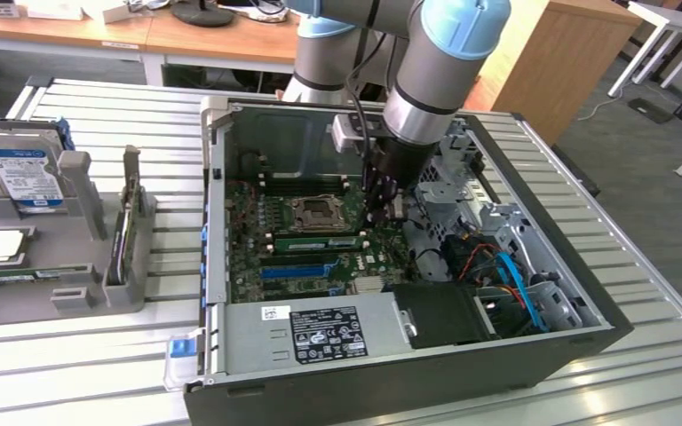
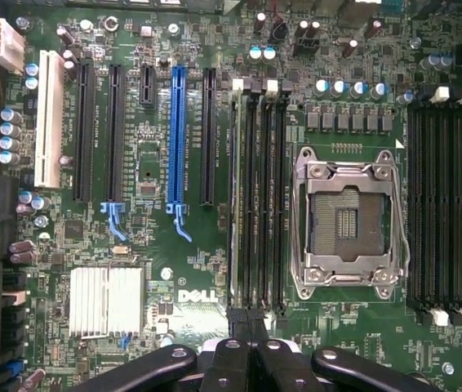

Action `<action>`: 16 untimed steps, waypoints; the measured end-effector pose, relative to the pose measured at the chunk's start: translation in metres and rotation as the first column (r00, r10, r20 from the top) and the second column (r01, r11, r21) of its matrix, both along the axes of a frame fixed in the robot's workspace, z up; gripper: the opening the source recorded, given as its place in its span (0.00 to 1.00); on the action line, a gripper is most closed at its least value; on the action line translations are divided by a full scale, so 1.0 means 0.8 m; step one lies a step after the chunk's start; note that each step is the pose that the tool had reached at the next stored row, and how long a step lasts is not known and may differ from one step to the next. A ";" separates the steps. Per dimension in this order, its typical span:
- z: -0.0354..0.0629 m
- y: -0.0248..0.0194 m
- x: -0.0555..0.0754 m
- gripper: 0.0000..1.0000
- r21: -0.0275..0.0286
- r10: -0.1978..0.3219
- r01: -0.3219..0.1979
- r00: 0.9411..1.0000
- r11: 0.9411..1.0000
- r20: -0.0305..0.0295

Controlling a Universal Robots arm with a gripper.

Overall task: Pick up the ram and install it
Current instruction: 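Press down the ram until it locks into place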

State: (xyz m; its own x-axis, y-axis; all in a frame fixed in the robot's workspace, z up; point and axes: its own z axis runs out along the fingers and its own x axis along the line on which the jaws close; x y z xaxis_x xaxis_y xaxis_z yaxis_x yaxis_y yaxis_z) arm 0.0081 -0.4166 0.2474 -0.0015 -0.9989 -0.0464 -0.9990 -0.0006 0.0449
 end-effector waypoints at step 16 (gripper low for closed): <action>-0.010 0.0001 0.000 0.11 0.000 0.000 0.000 1.000 1.000 0.000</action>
State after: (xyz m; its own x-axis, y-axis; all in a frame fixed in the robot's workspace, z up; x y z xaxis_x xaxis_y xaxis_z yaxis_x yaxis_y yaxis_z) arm 0.0081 -0.4166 0.2396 -0.0015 -0.9989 -0.0463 -0.9990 -0.0006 0.0449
